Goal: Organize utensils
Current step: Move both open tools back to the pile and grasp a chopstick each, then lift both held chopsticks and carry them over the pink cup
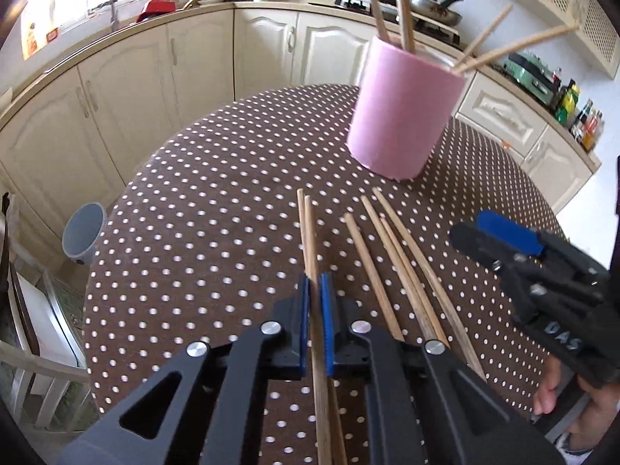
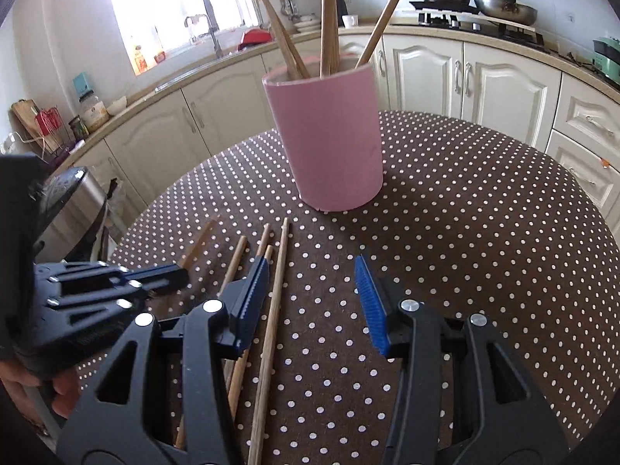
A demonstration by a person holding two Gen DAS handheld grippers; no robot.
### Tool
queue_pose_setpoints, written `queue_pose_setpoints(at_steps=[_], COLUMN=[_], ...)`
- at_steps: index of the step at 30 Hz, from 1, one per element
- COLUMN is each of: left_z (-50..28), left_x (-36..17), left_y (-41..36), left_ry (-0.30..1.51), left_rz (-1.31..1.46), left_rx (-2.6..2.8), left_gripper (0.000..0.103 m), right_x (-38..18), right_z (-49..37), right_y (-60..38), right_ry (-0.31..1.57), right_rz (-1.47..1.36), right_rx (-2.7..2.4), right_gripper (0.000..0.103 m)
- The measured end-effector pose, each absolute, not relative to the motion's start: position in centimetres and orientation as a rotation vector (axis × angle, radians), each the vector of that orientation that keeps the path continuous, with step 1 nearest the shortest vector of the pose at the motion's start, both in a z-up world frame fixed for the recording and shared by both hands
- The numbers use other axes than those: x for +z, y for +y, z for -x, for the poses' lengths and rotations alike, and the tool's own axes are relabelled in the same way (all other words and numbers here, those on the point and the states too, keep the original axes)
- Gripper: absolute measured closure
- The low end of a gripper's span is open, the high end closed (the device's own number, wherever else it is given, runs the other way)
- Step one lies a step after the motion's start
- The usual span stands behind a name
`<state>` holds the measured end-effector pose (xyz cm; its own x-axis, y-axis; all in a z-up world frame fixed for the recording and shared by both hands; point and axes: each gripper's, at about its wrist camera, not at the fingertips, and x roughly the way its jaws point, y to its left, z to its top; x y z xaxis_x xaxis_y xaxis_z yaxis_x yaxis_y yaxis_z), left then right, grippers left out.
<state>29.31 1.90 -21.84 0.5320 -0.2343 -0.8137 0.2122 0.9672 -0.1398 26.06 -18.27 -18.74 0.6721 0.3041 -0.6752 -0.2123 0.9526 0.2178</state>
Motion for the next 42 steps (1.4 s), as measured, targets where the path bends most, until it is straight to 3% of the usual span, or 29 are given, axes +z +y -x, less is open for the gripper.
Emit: queue_pose_setpoints(at_steps=[14, 18, 23, 25, 27, 34, 37, 38, 42], left_z=[-30.0, -30.2, -30.5, -30.5, -30.8, -31.8, -32.1, -32.2, -32.4], left_x=[-22.7, -22.9, -22.9, -23.0, -23.1, -23.1, -23.0, -22.9, -22.6], left_y=[3.8, 4.3, 4.5, 4.7, 4.5, 2.7, 2.3, 2.2, 2.3], left_ry=[1.001, 1.01, 1.004, 1.011, 1.016, 1.025, 1.02, 1.015, 1.005], left_rz=[0.087, 0.091, 0.076, 0.068, 0.046, -0.086, -0.094, -0.099, -0.067], left_rx=[-0.273, -0.256, -0.247, -0.244, -0.233, -0.195, -0.183, -0.175, -0.18], left_gripper=[0.096, 0.096, 0.096, 0.093, 0.083, 0.082, 0.09, 0.096, 0.097], right_x=[-20.2, -20.2, -20.3, -20.3, -20.3, -20.2, -20.2, -20.2, -20.2], right_z=[-28.1, -28.4, -28.8, -29.0, -29.1, -29.6, -29.8, -29.9, -29.9], right_y=[-14.9, -14.2, -13.3, -13.2, -13.2, -13.2, -12.8, -12.8, -13.0], right_ry=[0.914, 0.921, 0.939, 0.946, 0.95, 0.961, 0.964, 0.964, 0.967], right_rz=[0.002, 0.038, 0.064, 0.065, 0.073, 0.094, 0.109, 0.103, 0.064], right_rx=[0.304, 0.301, 0.301, 0.302, 0.302, 0.301, 0.303, 0.305, 0.311], right_gripper=[0.071, 0.08, 0.08, 0.08, 0.08, 0.08, 0.086, 0.094, 0.097])
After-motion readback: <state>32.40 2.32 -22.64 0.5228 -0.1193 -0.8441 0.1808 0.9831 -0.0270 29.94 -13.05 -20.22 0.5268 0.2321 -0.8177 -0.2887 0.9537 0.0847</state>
